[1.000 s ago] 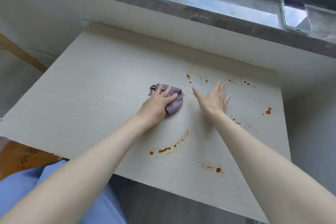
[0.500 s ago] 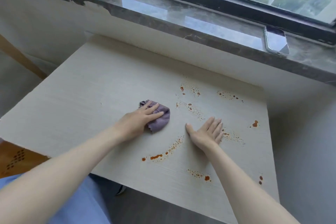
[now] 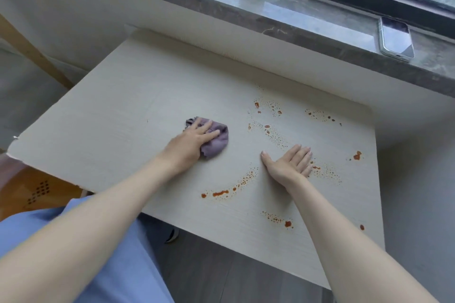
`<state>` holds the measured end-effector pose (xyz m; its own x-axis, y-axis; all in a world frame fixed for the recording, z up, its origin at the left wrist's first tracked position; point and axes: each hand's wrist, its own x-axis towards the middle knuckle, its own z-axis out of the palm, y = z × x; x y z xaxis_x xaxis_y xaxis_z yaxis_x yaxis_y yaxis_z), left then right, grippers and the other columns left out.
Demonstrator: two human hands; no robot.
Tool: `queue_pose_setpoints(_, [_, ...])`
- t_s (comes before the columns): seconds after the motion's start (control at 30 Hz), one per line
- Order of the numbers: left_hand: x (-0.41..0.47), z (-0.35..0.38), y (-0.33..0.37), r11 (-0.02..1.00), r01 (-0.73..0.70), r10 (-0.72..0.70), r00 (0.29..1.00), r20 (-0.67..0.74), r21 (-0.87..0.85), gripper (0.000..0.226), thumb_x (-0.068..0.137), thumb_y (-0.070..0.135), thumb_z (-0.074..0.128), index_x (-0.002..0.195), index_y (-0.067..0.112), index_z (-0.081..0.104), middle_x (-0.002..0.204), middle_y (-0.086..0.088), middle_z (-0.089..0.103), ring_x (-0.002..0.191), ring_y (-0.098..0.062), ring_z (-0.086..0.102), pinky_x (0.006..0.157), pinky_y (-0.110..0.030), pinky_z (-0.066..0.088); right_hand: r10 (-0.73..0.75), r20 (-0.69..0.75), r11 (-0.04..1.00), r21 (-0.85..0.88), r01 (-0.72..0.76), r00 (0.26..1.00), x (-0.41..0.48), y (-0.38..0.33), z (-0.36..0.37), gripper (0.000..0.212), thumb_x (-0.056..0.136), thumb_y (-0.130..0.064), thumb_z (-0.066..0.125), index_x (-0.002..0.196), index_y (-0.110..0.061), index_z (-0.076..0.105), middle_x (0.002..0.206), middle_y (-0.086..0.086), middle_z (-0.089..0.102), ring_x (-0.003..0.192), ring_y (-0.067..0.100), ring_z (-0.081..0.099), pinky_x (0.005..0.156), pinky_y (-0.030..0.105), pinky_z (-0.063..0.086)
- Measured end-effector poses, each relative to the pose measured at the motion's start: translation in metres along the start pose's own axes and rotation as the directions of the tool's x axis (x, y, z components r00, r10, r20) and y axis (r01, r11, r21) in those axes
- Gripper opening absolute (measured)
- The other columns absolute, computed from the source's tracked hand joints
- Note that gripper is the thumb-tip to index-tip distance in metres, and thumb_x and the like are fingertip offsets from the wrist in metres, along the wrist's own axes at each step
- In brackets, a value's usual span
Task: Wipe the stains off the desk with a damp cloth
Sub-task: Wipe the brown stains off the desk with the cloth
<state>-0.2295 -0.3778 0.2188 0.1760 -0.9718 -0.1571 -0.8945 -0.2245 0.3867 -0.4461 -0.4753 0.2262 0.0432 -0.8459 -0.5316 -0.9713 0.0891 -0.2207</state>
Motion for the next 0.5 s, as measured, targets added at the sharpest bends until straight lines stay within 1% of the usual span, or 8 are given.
queue_pose_setpoints(0.07, [-0.004,0.010,0.023,0.994,0.091,-0.093,0.995,-0.025,-0.064,0.068,0.089,-0.004,0.035,0.147,0.030,0.028,0.159,0.004,0.006,0.147,-0.022,-0.005,0.116,-0.040,0.016,0.005,0.001,1.000,-0.003,-0.005,1.000,-0.001,0.000,0.000,0.106,0.087,-0.068,0.036,0.144,-0.002,-0.024,0.151,0.016,-0.032,0.139,0.026,-0.032,0.112,0.043,-0.018])
queue_pose_setpoints(0.1, [-0.011,0.016,0.032,0.994,0.072,-0.072,0.997,-0.003,-0.077,0.068,0.089,-0.004,0.035,0.147,0.031,0.027,0.159,0.006,0.005,0.147,-0.022,-0.007,0.116,-0.042,0.016,0.009,0.001,1.000,-0.005,-0.009,1.000,-0.002,-0.001,0.000,0.106,0.087,-0.068,0.036,0.145,-0.002,-0.024,0.151,0.016,-0.032,0.139,0.026,-0.032,0.112,0.043,-0.018])
queue_pose_setpoints(0.2, [-0.035,0.021,0.028,0.985,-0.170,0.172,0.981,0.089,-0.024,0.069,0.090,0.001,0.039,0.146,0.038,0.025,0.158,0.012,0.004,0.147,-0.016,-0.004,0.110,-0.037,0.031,0.021,-0.015,1.000,-0.010,-0.021,1.000,-0.004,-0.003,0.000,0.106,0.087,-0.068,0.037,0.145,-0.002,-0.022,0.152,0.017,-0.030,0.140,0.026,-0.030,0.113,0.043,-0.018])
queue_pose_setpoints(0.27, [-0.032,0.011,0.006,0.970,-0.241,0.237,0.965,0.111,0.016,0.071,0.089,-0.001,0.039,0.145,0.040,0.025,0.157,0.014,0.007,0.146,-0.012,0.001,0.105,-0.035,0.039,0.025,-0.017,1.000,-0.009,-0.025,1.000,-0.005,-0.003,0.000,0.106,0.087,-0.068,0.037,0.145,-0.002,-0.022,0.152,0.017,-0.030,0.140,0.026,-0.030,0.113,0.042,-0.018])
queue_pose_setpoints(0.33, [-0.020,0.003,-0.001,0.993,-0.114,0.113,0.991,0.067,0.008,0.071,0.088,-0.004,0.036,0.145,0.038,0.028,0.158,0.011,0.010,0.147,-0.014,0.003,0.107,-0.039,0.036,0.022,-0.009,1.000,-0.006,-0.022,1.000,-0.005,-0.003,0.000,0.105,0.088,-0.068,0.036,0.145,-0.002,-0.022,0.152,0.017,-0.030,0.140,0.026,-0.030,0.112,0.043,-0.018])
queue_pose_setpoints(0.4, [-0.015,0.004,0.012,0.999,0.040,-0.040,0.999,-0.003,-0.033,0.065,0.090,-0.002,0.035,0.145,0.033,0.031,0.158,0.007,0.012,0.147,-0.019,0.003,0.113,-0.042,0.027,0.020,-0.011,1.000,-0.012,-0.020,1.000,-0.005,-0.002,0.001,0.106,0.087,-0.068,0.036,0.145,-0.001,-0.022,0.152,0.017,-0.030,0.140,0.027,-0.030,0.112,0.043,-0.019])
queue_pose_setpoints(0.47, [-0.023,0.011,0.032,0.996,0.072,-0.072,0.997,0.005,-0.055,0.064,0.091,0.000,0.034,0.146,0.032,0.029,0.159,0.006,0.009,0.147,-0.021,-0.002,0.116,-0.044,0.021,0.021,-0.011,1.000,-0.014,-0.021,1.000,-0.005,-0.003,0.000,0.106,0.087,-0.068,0.036,0.145,-0.001,-0.022,0.152,0.017,-0.030,0.140,0.027,-0.030,0.112,0.043,-0.019])
queue_pose_setpoints(0.5, [-0.030,0.017,0.039,0.999,0.025,-0.024,0.999,0.037,-0.048,0.064,0.092,0.000,0.034,0.147,0.033,0.027,0.159,0.008,0.007,0.147,-0.021,-0.003,0.115,-0.044,0.021,0.025,-0.013,1.000,-0.016,-0.025,1.000,-0.005,-0.003,0.000,0.106,0.087,-0.068,0.036,0.146,-0.001,-0.022,0.152,0.018,-0.030,0.140,0.027,-0.030,0.112,0.043,-0.018])
